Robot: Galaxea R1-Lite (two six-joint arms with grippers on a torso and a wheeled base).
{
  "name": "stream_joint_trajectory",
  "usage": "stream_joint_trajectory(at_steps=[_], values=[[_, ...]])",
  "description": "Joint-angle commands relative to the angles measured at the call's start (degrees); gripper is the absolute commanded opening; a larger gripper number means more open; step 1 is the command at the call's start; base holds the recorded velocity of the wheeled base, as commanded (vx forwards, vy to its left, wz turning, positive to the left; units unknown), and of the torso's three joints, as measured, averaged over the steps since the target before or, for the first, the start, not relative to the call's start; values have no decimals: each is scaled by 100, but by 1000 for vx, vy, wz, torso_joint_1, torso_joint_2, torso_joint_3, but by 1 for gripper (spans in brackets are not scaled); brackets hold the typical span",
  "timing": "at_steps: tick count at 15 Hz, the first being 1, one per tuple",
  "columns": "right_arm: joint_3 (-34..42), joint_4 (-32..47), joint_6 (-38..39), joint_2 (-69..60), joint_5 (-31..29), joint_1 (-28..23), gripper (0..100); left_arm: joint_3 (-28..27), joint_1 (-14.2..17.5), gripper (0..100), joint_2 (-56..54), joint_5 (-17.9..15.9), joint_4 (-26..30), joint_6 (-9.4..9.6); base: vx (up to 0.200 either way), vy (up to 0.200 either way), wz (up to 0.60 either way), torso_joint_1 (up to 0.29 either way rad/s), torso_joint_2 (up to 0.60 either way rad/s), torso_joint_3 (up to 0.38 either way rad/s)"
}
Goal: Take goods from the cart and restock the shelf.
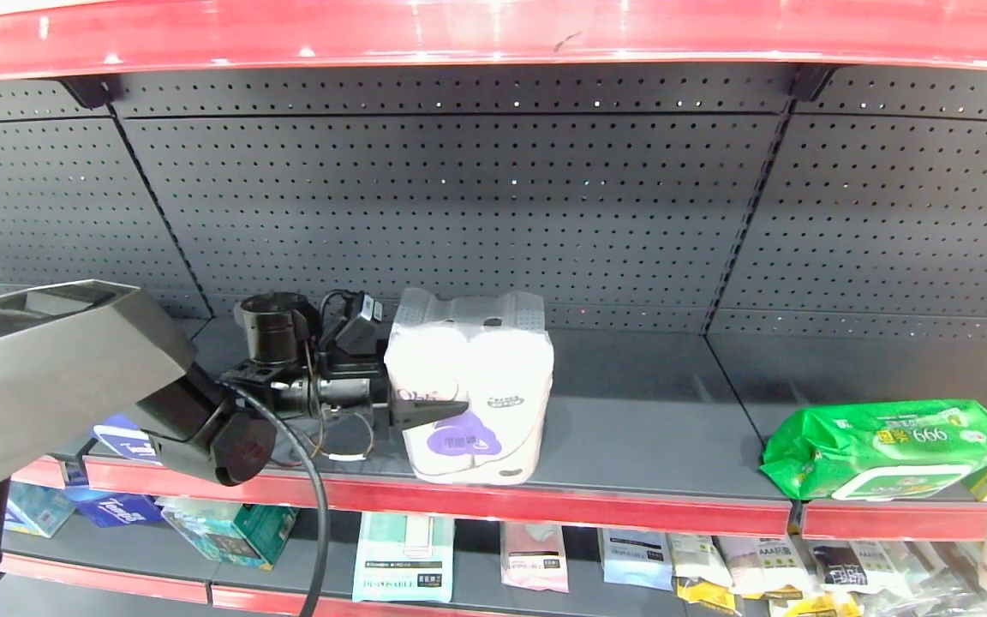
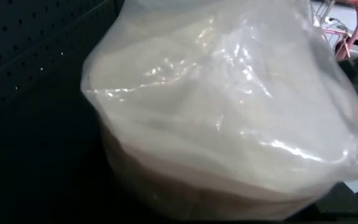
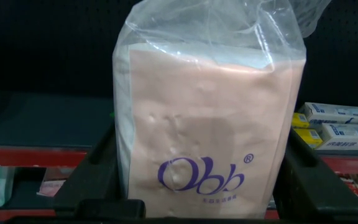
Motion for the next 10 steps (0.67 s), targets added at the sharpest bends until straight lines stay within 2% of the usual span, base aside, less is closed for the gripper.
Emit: stream_joint_trajectory(at_steps=[1,7,10], values=[[-2,0,-1,7,-1,2,0,108,-1,0,-23,-32,-43,-1,0,0,0,0,0,0],[-10,0,-1,7,-1,2,0,319,-1,0,-111,-252,-122,-9,0,0,0,0,0,0],[-10,0,-1,7,-1,2,0,442,8,0,-102,-252,-254,-9,0,0,0,0,0,0]])
